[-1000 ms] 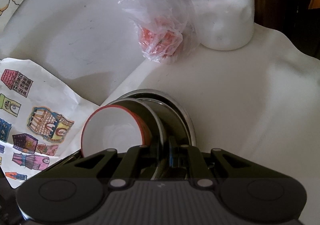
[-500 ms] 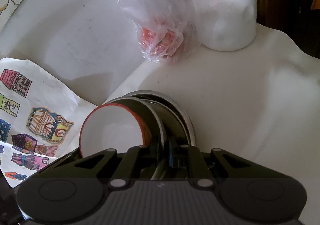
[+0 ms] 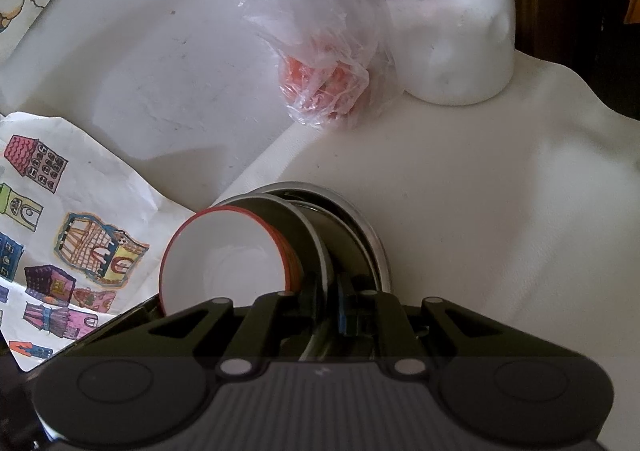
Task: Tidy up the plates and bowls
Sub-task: 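Open both grippers and withdraw them from the steel bowl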
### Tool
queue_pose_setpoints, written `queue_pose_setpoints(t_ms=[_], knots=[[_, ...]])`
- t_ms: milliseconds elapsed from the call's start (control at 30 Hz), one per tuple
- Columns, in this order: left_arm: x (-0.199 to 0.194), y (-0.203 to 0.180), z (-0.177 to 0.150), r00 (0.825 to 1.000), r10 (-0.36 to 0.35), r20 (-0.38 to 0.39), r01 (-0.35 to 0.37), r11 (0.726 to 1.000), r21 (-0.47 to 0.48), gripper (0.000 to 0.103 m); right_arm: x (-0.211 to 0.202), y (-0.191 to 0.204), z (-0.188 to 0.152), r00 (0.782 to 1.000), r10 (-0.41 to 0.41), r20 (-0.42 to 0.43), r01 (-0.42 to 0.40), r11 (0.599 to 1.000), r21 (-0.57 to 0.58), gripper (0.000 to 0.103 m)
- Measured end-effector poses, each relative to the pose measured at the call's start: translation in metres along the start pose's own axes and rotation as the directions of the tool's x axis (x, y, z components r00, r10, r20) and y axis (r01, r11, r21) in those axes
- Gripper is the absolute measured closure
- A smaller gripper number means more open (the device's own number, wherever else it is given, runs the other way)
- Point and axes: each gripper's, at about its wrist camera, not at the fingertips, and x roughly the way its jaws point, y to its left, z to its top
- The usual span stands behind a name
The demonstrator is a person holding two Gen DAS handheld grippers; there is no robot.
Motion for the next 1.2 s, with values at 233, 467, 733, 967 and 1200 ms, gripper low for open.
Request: queue_pose_setpoints(t_ms=[233,467,733,967,1200], knots=[[-0.002,0.002,0.000,1.000,0.008,0.001,-0.008,1.000,0.000,0.091,-0.002,-0.002,-0.001,1.000,0.000,0.013,0.001,1.000,-0.012,0.089],[-0.009,0.003,0.000,1.000,0.013,0.012,-0.013,1.000,0.000,0.086,-0.010,-0.003,-0.003,0.999,-0.009,0.044,0.011,1.000,-0.027,0.081],[-0.018,0.002,-0.003,0.995,0.088,0.047,-0.088,0.996,0.003,0.052,-0.023,-0.008,-0.004,0.998,-0.001,0.067,0.003,1.000,-0.030,0.067],[-0.039,0.020,-0.007,0.993,0.087,0.075,-0.082,0.994,-0.066,0.026,-0.044,-0.012,-0.017,0.993,-0.009,0.119,0.013,0.999,-0.030,0.029],[-0.081,0.018,-0.029,0.983,0.102,0.152,-0.096,0.994,-0.050,0.007,-0.073,-0.001,-0.050,0.980,0.003,0.197,0.012,0.997,-0.076,0.014]])
